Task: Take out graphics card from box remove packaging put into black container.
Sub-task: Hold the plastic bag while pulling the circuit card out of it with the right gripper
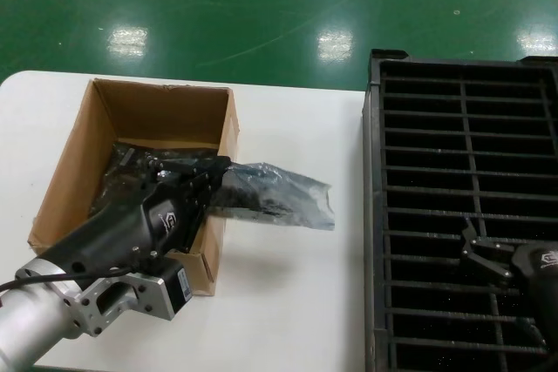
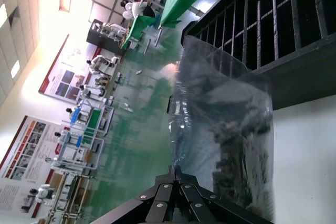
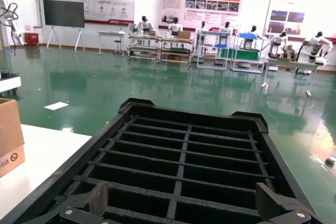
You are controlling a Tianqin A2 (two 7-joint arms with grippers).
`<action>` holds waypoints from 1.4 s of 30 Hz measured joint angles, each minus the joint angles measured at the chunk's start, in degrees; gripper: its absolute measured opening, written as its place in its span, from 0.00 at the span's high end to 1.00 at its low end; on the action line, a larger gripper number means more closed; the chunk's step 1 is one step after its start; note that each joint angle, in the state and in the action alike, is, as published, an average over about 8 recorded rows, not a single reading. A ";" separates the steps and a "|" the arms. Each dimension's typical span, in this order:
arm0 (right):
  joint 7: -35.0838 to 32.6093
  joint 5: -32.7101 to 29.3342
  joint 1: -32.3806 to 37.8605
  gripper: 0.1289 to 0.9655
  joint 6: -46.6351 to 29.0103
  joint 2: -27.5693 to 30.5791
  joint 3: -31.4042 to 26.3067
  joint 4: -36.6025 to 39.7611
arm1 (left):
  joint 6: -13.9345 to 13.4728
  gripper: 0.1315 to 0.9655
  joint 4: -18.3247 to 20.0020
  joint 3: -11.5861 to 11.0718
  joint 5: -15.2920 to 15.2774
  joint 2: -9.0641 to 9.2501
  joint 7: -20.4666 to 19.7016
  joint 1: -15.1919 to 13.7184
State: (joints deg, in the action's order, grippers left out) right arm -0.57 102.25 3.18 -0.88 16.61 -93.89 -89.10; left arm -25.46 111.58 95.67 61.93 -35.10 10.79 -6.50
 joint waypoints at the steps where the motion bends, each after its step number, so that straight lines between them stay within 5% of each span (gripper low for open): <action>1: 0.00 0.00 0.00 0.00 0.00 0.00 0.00 0.01 | 0.04 0.99 -0.04 0.10 0.02 0.07 0.05 0.06; 12: 1.02 1.91 1.23 0.00 1.18 3.01 -5.28 0.59 | 0.08 0.99 -0.08 0.19 0.05 0.14 0.10 0.11; 21: -0.87 3.97 5.92 0.00 3.70 2.94 -15.50 -2.52 | 0.08 0.99 -0.08 0.18 0.05 0.14 0.10 0.11; 28: -8.92 13.32 10.66 0.00 13.41 4.17 -25.27 -6.46 | 0.08 0.99 -0.08 0.18 0.05 0.14 0.10 0.11; 32: -15.17 19.27 12.54 0.10 19.82 4.28 -29.47 -8.96 | 0.08 0.99 -0.08 0.18 0.05 0.14 0.10 0.11; 42: -26.18 26.00 13.72 0.25 28.90 3.29 -32.89 -11.73 | 0.08 0.99 -0.08 0.18 0.05 0.14 0.10 0.11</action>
State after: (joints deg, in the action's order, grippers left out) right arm -26.75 128.25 16.90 28.02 19.91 -126.78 -100.83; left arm -25.38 111.50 95.85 61.97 -34.96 10.89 -6.38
